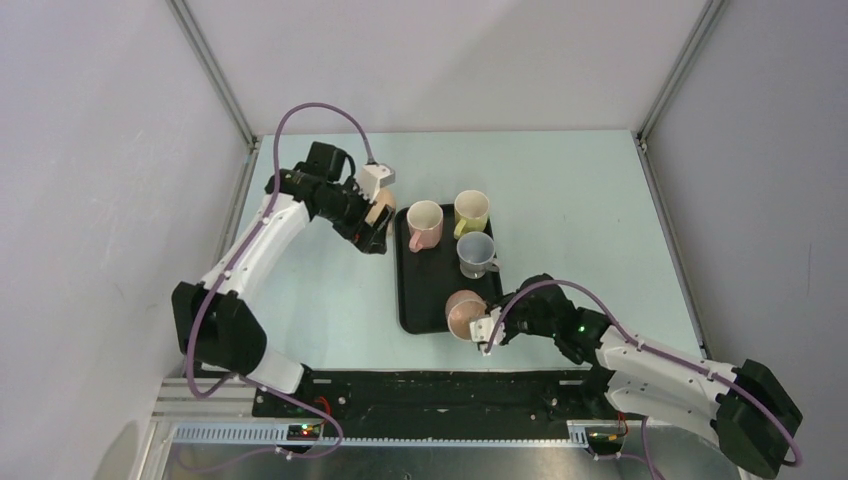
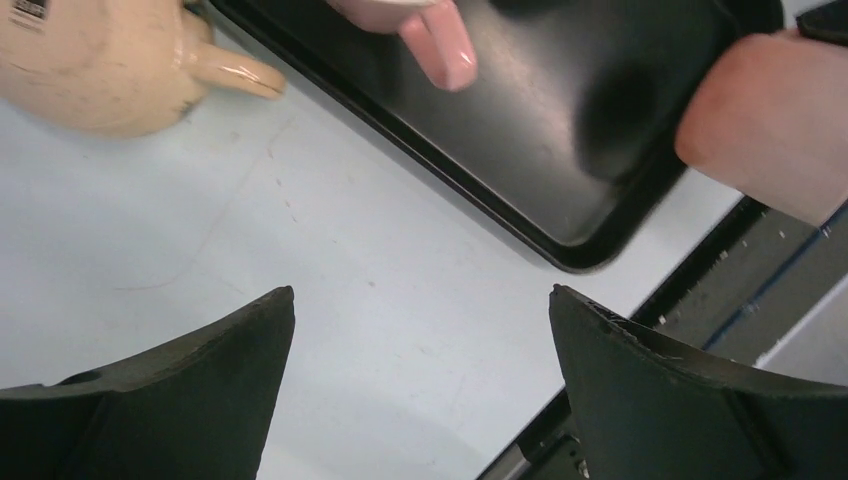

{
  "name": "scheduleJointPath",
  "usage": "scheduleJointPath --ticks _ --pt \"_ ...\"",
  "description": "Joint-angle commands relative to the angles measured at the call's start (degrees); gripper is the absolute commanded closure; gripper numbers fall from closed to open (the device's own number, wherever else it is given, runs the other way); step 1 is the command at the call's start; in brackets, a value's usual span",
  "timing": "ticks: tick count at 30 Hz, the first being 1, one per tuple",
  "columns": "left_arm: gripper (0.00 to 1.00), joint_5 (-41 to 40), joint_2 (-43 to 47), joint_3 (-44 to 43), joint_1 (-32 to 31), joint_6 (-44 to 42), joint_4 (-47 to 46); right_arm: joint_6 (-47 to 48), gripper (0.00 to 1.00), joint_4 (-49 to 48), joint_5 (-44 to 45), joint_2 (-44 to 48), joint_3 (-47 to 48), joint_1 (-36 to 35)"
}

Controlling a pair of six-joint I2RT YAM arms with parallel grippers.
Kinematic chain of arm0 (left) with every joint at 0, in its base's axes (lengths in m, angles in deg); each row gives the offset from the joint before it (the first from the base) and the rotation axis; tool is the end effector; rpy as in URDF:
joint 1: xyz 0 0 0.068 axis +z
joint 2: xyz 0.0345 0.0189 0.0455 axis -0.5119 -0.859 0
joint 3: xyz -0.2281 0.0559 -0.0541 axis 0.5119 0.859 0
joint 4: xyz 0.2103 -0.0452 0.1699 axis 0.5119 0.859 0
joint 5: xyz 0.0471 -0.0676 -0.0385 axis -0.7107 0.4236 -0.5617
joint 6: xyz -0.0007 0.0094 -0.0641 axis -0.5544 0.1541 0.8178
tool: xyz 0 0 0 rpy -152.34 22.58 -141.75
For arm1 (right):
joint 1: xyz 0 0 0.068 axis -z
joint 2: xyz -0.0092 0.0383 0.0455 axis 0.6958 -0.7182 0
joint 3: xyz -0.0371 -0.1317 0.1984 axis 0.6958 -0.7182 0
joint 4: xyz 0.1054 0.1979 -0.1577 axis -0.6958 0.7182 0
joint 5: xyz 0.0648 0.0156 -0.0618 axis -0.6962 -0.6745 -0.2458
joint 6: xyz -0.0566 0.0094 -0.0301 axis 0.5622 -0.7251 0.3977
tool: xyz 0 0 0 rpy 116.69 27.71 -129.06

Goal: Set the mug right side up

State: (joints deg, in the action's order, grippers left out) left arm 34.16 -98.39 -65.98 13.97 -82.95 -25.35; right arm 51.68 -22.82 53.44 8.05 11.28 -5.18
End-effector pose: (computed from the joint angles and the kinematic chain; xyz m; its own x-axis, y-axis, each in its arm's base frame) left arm 0.2970 -0.1124 0.2712 -0.6190 0.5439 -0.5665 0.7376 0.6503 -0.1817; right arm 0.1428 0.1825 0.1468 0.6424 -0.6278 -0.4394 -0.6718 -0.1855 -0.7171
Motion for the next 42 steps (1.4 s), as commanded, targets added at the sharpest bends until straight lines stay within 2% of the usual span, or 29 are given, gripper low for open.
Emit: scheduleJointPath --ticks 1,8,17,25,29,38,42 --pt "0.00 -3.08 -3.63 -4.73 0.30 5.10 -6.02 -5.27 1.00 4.56 -5.12 0.98 3.67 2.96" --pt "0.00 -1.19 -10.68 -10.86 0.25 8.14 -7.35 -11.35 1.00 7.96 -8.21 -2.96 7.76 8.44" --pt "0.00 -0.96 -15.84 -14.73 0.30 9.19 -7.66 -15.88 1.00 12.26 -9.02 -9.47 11.46 10.79" --pt "0.00 -7.80 -20.90 -16.97 0.29 11.07 -7.76 -17.63 1.00 12.61 -9.05 -11.54 12.91 11.60" --pt "0.00 -12.55 -22.94 -17.95 0.37 11.82 -7.92 -18.03 0.96 12.39 -8.40 -13.78 13.46 11.73" --pt "0.00 -14.32 -26.26 -20.28 0.36 11.69 -8.36 -19.69 0.75 10.77 -7.60 -18.08 14.80 10.92" --pt "0.00 -15.63 -27.77 -21.27 0.38 13.03 -8.35 -19.95 0.58 10.70 -7.34 -18.25 14.82 10.62"
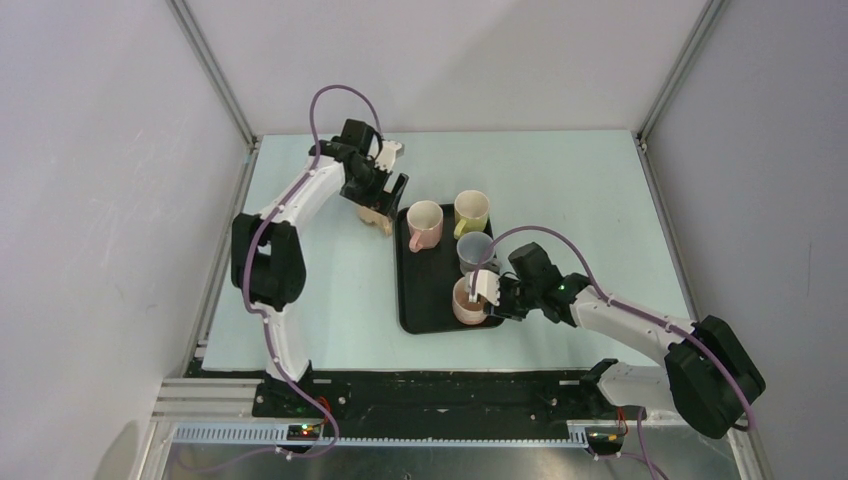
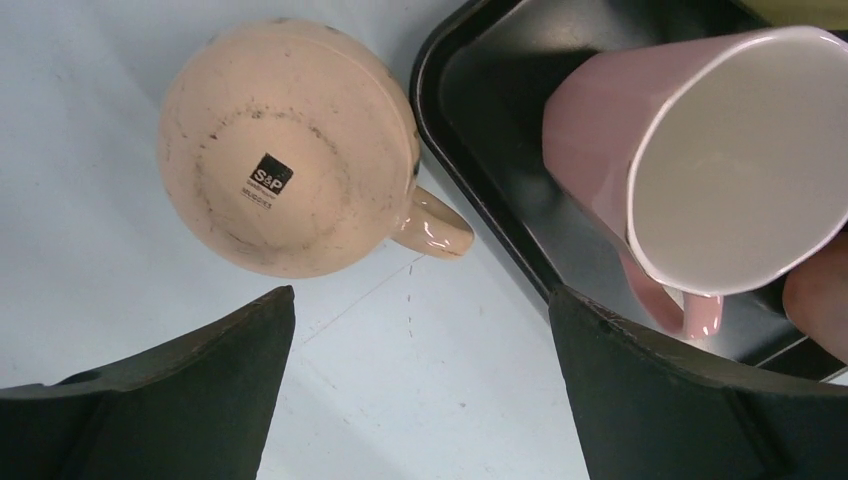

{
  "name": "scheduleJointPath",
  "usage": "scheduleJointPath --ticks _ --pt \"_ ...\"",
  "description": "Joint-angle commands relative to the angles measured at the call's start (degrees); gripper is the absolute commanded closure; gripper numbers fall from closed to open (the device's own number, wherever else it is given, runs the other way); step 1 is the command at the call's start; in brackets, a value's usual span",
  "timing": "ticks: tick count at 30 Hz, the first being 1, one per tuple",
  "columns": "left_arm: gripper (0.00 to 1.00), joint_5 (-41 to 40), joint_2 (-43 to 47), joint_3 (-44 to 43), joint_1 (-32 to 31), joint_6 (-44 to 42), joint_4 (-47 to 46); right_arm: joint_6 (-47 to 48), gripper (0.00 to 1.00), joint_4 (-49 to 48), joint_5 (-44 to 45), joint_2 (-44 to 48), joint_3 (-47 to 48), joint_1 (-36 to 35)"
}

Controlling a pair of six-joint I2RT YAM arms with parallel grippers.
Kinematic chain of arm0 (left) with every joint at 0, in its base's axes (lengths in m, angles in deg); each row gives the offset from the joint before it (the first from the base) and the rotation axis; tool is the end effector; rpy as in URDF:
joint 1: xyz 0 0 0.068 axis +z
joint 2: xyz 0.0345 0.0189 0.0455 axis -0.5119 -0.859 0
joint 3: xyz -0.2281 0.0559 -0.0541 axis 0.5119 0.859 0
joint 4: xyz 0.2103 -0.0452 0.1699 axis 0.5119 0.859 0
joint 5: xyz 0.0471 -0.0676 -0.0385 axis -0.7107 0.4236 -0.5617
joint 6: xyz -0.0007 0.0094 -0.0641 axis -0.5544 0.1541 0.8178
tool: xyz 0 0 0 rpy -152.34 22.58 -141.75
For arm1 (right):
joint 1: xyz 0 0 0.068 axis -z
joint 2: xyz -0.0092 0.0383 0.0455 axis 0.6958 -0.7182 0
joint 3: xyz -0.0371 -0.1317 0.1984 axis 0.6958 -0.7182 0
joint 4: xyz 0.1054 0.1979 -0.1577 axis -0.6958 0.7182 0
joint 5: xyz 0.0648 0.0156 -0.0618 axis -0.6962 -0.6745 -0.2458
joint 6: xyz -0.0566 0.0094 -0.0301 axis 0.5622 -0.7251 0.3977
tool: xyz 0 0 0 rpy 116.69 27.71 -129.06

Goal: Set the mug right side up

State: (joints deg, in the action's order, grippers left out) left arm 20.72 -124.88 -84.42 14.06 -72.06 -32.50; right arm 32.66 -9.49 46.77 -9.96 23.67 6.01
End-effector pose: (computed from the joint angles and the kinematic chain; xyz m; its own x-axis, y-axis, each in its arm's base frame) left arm 0.4029 -0.1320 0.2149 -0.7698 0.4321 -0.4698 0.5312 0.8418 -0.0962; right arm 0.1918 0.1713 0.1300 0.1238 -0.7896 -0.6010 -0.9600 0.0581 -0.2741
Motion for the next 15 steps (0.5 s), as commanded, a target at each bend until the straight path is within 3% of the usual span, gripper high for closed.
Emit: scheduleJointPath --ticks 1,7,15 --pt "0.00 -2.72 -1.80 -2.88 0.25 2.43 -1.15 -0.98 0.52 -2.59 -0.44 -0.24 2.43 -0.60" --pt "0.00 -5.14 -3.48 -1.86 0.29 3.01 -1.14 -0.75 0.34 -2.44 0.60 1.17 2.43 -0.49" --pt "0.00 -8.41 -4.93 -0.23 0.45 3.25 -1.21 0.93 0.24 0.66 3.39 6.63 2.78 0.74"
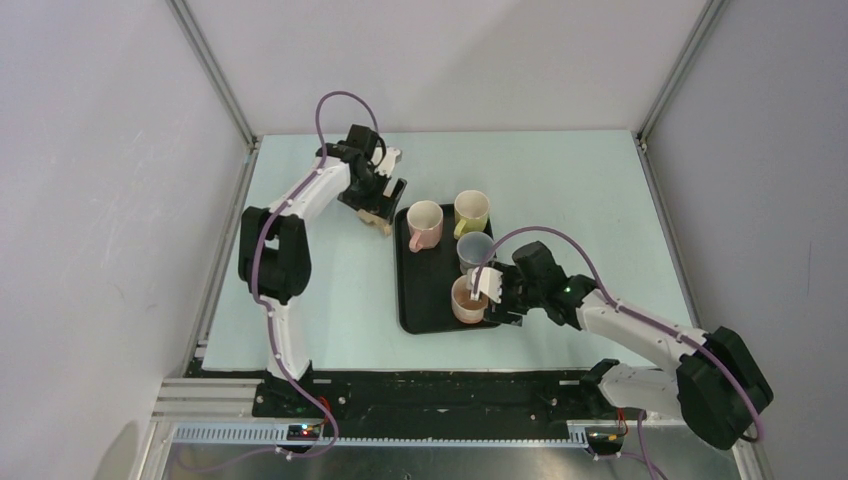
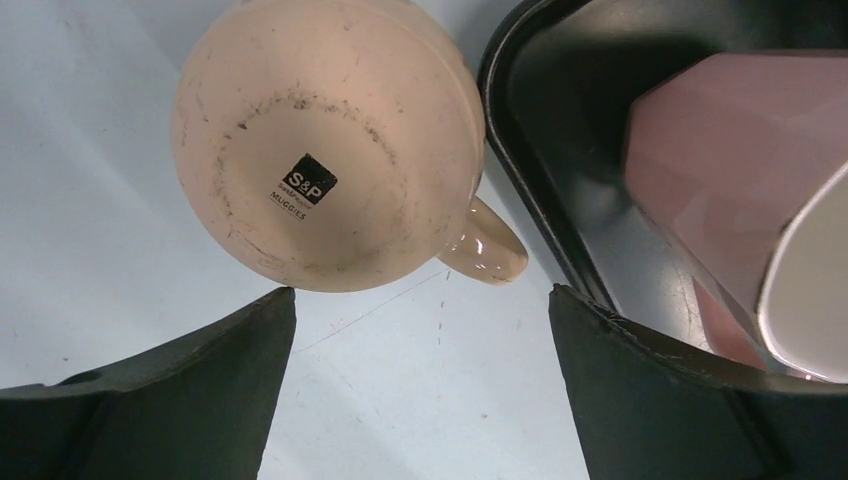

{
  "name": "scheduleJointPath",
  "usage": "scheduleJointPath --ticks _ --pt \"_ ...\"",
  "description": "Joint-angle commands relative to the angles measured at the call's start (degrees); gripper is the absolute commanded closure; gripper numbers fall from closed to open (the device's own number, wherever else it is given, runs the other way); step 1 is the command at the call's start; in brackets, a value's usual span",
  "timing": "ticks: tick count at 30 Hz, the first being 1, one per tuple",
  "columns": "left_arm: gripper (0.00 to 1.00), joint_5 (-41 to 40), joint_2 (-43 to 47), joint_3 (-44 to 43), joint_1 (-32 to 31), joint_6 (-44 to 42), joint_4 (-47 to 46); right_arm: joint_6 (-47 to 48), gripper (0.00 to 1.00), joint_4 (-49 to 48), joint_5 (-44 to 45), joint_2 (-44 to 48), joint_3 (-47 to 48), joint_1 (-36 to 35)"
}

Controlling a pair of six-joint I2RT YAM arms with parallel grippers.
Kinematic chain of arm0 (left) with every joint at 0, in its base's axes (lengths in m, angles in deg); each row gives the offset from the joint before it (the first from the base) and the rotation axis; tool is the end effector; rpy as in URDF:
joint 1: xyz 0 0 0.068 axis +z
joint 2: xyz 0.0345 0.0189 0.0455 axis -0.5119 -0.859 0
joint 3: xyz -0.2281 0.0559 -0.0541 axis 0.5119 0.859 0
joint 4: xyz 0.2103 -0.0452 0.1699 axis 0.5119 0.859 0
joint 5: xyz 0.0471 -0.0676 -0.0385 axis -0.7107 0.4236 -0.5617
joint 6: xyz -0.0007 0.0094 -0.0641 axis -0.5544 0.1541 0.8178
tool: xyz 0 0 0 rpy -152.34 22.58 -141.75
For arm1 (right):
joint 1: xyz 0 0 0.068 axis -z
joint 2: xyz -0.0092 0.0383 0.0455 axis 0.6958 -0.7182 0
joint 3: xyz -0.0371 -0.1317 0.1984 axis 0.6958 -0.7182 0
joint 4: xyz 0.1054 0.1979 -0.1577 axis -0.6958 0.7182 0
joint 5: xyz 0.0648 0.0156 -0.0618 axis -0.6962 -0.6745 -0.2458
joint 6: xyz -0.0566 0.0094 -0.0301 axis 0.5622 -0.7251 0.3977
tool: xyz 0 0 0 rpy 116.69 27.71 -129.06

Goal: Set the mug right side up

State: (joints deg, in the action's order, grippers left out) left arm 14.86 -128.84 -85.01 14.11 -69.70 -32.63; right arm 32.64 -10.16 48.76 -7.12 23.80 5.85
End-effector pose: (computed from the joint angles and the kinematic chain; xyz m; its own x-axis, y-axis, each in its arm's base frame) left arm 0.4121 -0.1291 0.1893 -0.8204 0.4077 -0.4009 0.4590 0.8877 -0.0365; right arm 0.1929 0.1709 0.1429 0.1486 -0.7813 -0.6063 -0.9383 0.0822 -0.3358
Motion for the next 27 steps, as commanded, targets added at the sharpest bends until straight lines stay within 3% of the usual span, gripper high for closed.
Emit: scheduleJointPath --ticks 1,14,19,27 --pt "0.00 -2.90 -1.02 0.75 0.50 0.85 -1.06 1.13 0.23 1.81 1.39 5.05 2.65 1.50" --pt "0.08 -5.45 -0.78 2.50 4.52 1.69 -0.98 0.78 0.20 6.37 -0.02 18.18 4.04 3.43" --pt "0.02 3.82 1.23 1.64 4.68 2.18 -1.07 -0.79 0.20 6.05 -1.01 18.97 3.99 3.76" --pt "0.00 3.67 1.92 -2.45 4.62 6.84 -0.81 -0.98 0.19 2.43 0.14 17.50 1.59 3.75"
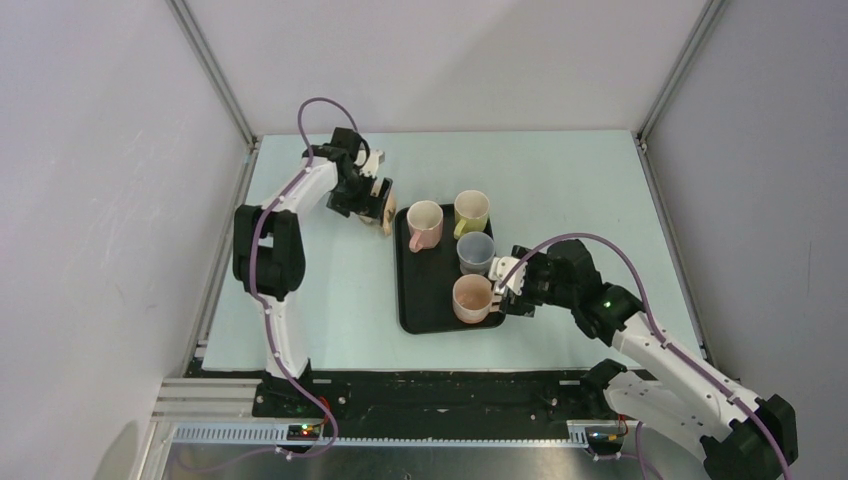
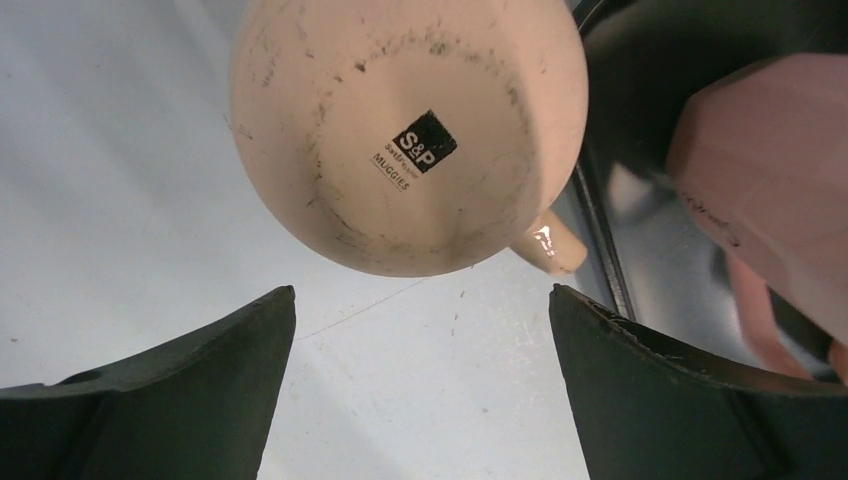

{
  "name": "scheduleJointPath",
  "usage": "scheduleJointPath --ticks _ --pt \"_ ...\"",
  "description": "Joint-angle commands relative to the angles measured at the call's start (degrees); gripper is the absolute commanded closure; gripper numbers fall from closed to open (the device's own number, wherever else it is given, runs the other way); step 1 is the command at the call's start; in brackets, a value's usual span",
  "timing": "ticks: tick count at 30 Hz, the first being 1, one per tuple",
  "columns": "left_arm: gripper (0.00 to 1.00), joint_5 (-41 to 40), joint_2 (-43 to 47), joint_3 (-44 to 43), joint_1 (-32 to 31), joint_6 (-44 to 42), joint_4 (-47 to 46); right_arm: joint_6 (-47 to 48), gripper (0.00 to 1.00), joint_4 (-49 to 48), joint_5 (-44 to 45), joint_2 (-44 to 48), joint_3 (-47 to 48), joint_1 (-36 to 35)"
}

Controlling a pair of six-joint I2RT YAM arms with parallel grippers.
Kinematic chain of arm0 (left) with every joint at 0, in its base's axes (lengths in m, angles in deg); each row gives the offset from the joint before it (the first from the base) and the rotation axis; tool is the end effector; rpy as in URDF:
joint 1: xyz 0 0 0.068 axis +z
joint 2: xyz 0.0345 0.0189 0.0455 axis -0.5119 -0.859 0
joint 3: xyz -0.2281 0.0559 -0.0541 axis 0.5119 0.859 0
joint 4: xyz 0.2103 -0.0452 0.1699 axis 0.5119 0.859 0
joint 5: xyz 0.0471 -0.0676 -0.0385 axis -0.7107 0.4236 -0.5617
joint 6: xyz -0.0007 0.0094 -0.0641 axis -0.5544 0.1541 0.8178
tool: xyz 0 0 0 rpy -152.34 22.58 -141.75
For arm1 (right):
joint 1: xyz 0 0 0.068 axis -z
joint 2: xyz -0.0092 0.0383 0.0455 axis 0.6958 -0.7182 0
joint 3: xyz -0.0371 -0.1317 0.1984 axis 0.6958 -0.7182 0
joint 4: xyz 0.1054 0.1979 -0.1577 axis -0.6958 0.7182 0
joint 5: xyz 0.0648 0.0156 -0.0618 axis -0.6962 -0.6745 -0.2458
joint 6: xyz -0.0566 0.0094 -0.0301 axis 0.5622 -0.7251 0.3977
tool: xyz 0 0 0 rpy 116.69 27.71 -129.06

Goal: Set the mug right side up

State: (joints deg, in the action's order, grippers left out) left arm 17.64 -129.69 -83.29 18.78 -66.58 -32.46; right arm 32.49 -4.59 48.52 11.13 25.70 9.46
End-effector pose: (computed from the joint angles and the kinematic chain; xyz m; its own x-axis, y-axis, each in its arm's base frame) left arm 0.4172 -0.0967 0.1741 -0.8867 0.2916 -0.3589 0.3503 0.9302 -0.1096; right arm 0.1824 0.1442 0.2180 0.2336 -0.6930 -0.6821 -0.8456 0.2015 -0.4944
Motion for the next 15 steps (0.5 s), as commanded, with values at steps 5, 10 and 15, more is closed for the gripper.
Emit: scheduleJointPath --ticks 5,10,15 --pt "0.00 -3.14 0.04 -7.38 -0.08 8.75 -0.76 -0.05 0.19 -5.26 2.49 -1.61 -2.51 -0.25" --pt "0.00 -3.77 -3.93 -11.42 -0.43 13.00 -0.13 0.07 0.19 -6.45 3.12 -1.93 -3.29 -0.58" --pt "0.00 -5.82 -6.34 -13.59 -1.11 16.00 0.39 0.09 0.18 -6.85 3.45 -2.52 -3.65 -0.76"
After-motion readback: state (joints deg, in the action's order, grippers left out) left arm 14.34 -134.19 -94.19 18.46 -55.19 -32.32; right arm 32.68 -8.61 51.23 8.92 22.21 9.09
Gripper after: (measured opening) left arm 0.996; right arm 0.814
